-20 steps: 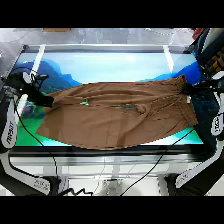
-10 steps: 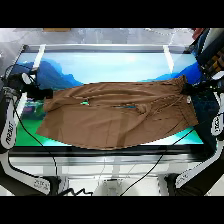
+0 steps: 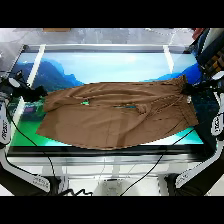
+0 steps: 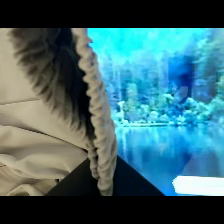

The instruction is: Fold the clothes and pants, and hang the long-sleeved shirts on hangers.

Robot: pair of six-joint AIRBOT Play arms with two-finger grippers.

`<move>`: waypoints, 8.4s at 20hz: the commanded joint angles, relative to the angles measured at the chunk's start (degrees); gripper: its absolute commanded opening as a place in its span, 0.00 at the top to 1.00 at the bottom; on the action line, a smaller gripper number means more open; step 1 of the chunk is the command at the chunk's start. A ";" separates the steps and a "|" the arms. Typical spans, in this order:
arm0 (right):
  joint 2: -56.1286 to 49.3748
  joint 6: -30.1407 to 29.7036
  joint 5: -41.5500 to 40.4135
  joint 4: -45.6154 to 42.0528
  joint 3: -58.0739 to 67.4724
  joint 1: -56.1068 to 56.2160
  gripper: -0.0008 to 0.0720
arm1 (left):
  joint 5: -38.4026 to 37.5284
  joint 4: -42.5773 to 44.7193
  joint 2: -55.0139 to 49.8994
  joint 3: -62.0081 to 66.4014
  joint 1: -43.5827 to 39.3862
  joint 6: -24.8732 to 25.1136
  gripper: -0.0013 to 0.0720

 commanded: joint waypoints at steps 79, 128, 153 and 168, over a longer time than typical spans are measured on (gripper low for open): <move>30.23 3.06 21.20 0.24 -5.16 -21.00 0.96 | -15.02 -0.44 20.68 13.31 -0.79 16.48 0.96; 34.32 21.75 -24.72 -0.11 -47.93 -9.73 0.96 | -25.68 -3.41 21.49 -0.48 3.67 13.49 0.74; 51.12 20.83 -17.73 -16.20 -48.04 -10.03 0.95 | -4.70 -16.59 41.27 -59.60 20.90 14.84 0.25; 51.25 20.87 -16.94 -15.96 -47.84 -10.03 0.95 | 11.65 -33.66 39.19 -69.07 11.69 30.05 0.96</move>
